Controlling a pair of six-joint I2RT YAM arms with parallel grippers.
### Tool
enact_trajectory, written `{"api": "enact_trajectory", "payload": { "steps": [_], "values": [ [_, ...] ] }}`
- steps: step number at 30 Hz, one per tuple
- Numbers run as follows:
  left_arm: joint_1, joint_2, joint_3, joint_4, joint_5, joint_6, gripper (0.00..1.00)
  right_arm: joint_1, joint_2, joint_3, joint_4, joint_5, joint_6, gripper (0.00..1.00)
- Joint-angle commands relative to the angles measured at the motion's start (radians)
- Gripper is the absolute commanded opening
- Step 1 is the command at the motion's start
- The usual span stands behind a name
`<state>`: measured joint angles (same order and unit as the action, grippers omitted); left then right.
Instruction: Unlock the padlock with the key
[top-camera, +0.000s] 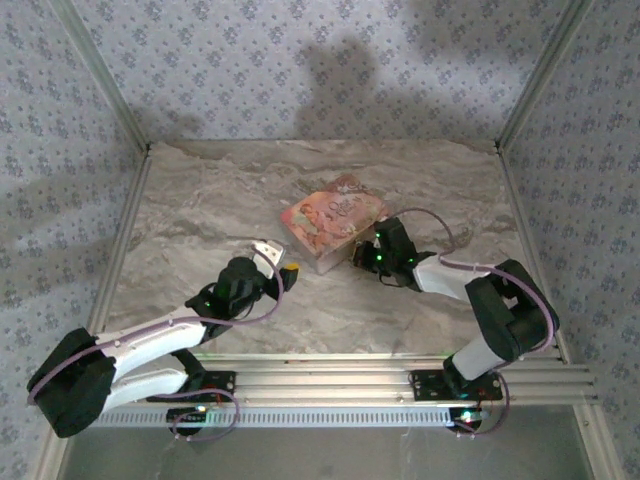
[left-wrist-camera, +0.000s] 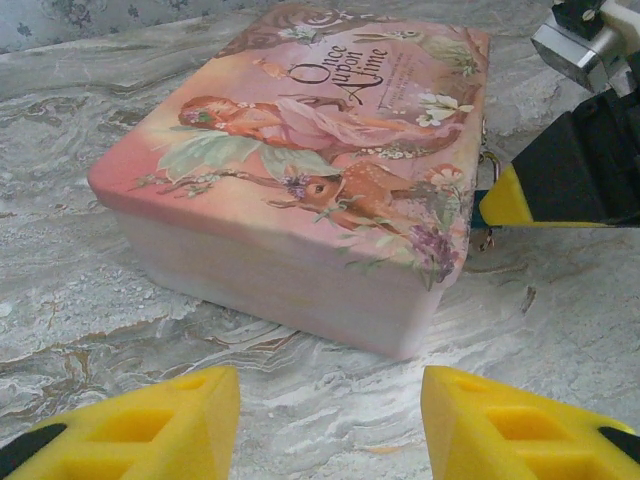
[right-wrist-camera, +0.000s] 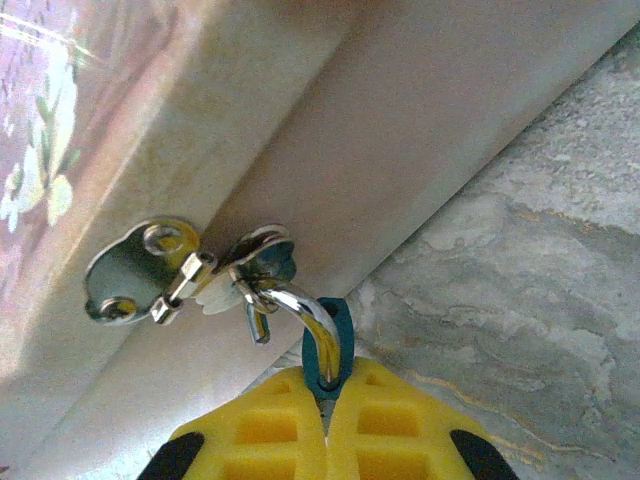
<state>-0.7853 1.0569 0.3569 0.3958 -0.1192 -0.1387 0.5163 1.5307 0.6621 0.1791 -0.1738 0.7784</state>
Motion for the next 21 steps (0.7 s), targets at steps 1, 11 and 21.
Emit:
{"api": "enact_trajectory", "payload": {
  "steps": [1,11,21],
  "values": [
    [0.007,0.002,0.013,0.028,0.02,0.023,0.51,-0.018,-0.055,0.008,-0.044,-0.039,0.053,0.0],
    [0.007,0.014,0.015,0.054,0.046,0.031,0.51,-0.057,-0.019,0.135,-0.317,-0.076,0.081,0.0],
    [0.038,0.129,0.228,-0.158,0.154,0.003,0.53,-0.122,0.049,0.227,-0.43,-0.195,0.022,0.0]
  ]
}}
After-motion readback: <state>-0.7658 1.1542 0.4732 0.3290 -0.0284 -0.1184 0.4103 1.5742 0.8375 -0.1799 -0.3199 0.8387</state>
